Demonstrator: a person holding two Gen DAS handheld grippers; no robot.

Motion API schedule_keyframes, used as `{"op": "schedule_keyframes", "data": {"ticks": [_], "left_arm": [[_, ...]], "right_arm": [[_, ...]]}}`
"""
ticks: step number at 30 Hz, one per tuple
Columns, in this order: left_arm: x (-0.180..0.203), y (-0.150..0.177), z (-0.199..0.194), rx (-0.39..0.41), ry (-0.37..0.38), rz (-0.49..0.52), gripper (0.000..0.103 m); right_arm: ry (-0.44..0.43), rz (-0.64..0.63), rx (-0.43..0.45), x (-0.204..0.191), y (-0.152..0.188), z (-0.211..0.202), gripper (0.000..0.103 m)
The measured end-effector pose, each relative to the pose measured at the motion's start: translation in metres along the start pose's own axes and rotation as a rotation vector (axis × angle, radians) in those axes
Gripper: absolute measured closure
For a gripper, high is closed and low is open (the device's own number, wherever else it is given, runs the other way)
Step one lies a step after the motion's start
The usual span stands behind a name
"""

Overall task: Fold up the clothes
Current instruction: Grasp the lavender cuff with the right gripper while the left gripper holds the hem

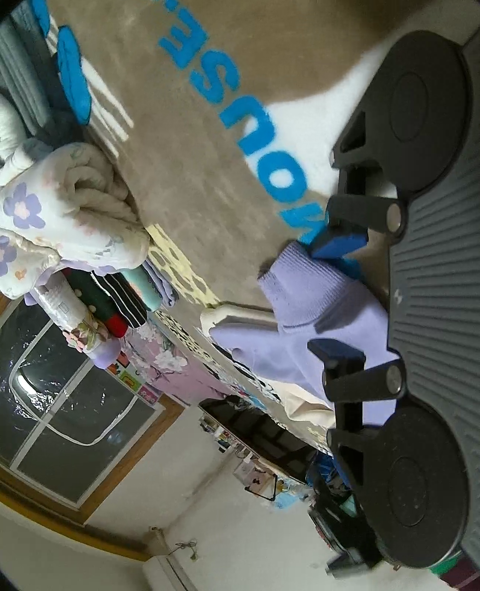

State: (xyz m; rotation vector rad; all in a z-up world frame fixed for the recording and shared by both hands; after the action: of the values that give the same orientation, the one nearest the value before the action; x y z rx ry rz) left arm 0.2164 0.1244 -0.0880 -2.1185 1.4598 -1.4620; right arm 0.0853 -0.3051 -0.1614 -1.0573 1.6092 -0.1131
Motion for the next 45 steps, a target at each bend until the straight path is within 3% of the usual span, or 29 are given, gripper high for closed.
{"op": "schedule_keyframes", "data": {"ticks": [5,10,12,14,17,20,22,25,28,29,31,34,36,38,40,45], "left_arm": [[-0.017,-0.014,0.043,-0.054,-0.007,-0.079,0.068],[-0.030,-0.015,0.061,-0.066,0.041,-0.174,0.072],[-0.033,-0.014,0.064,-0.067,0.033,-0.189,0.087],[-0.032,-0.014,0.063,-0.062,0.018,-0.174,0.094],[-0.004,-0.017,0.054,-0.016,-0.055,-0.005,0.096],[0.056,-0.016,0.047,0.063,-0.174,0.325,0.096],[0.090,-0.008,0.051,0.079,-0.238,0.490,0.096],[0.121,0.007,0.070,0.055,-0.348,0.640,0.096],[0.130,0.022,0.092,-0.015,-0.345,0.647,0.096],[0.129,0.026,0.101,-0.060,-0.310,0.625,0.095],[0.122,0.026,0.112,-0.128,-0.209,0.530,0.083],[0.111,0.010,0.079,-0.040,-0.104,0.393,0.083],[0.102,-0.001,0.055,0.021,-0.120,0.390,0.083],[0.094,-0.009,0.036,0.058,-0.144,0.408,0.083],[0.089,-0.009,0.027,0.041,-0.170,0.461,0.083],[0.091,0.022,0.021,-0.068,-0.109,0.635,0.083]], "right_arm": [[-0.023,-0.017,-0.011,0.000,0.000,0.004,0.058],[-0.044,-0.010,-0.019,0.001,-0.002,0.007,0.059],[-0.047,-0.008,-0.022,0.001,-0.002,0.008,0.059],[-0.048,-0.007,-0.023,0.001,-0.002,0.008,0.059],[-0.046,-0.003,-0.022,0.001,-0.002,0.008,0.061],[-0.047,0.017,-0.015,0.003,-0.003,0.005,0.066],[-0.053,0.027,-0.014,0.005,-0.003,0.005,0.073],[-0.071,0.030,-0.022,0.004,-0.003,0.006,0.084],[-0.097,0.025,-0.010,0.001,-0.005,0.002,0.088],[-0.108,0.025,-0.004,-0.001,-0.006,0.001,0.088],[-0.127,0.028,0.007,-0.003,-0.007,-0.002,0.088],[-0.144,0.046,0.017,-0.003,-0.010,-0.005,0.088],[-0.158,0.055,0.023,-0.004,-0.011,-0.007,0.088],[-0.175,0.067,0.028,-0.004,-0.013,-0.009,0.088],[-0.188,0.078,0.031,-0.005,-0.013,-0.008,0.088],[-0.230,0.099,0.033,-0.008,-0.013,-0.011,0.088]]}}
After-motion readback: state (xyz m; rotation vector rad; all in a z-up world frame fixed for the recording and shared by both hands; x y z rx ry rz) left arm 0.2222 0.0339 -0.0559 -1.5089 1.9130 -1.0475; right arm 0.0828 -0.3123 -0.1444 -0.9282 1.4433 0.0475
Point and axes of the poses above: each gripper's, at about its wrist camera, not at the fingertips, and z roughly the way its jaws point, x to its right, y to its underside, the point moved 3 cm from there along z, roughly the way its jaws point
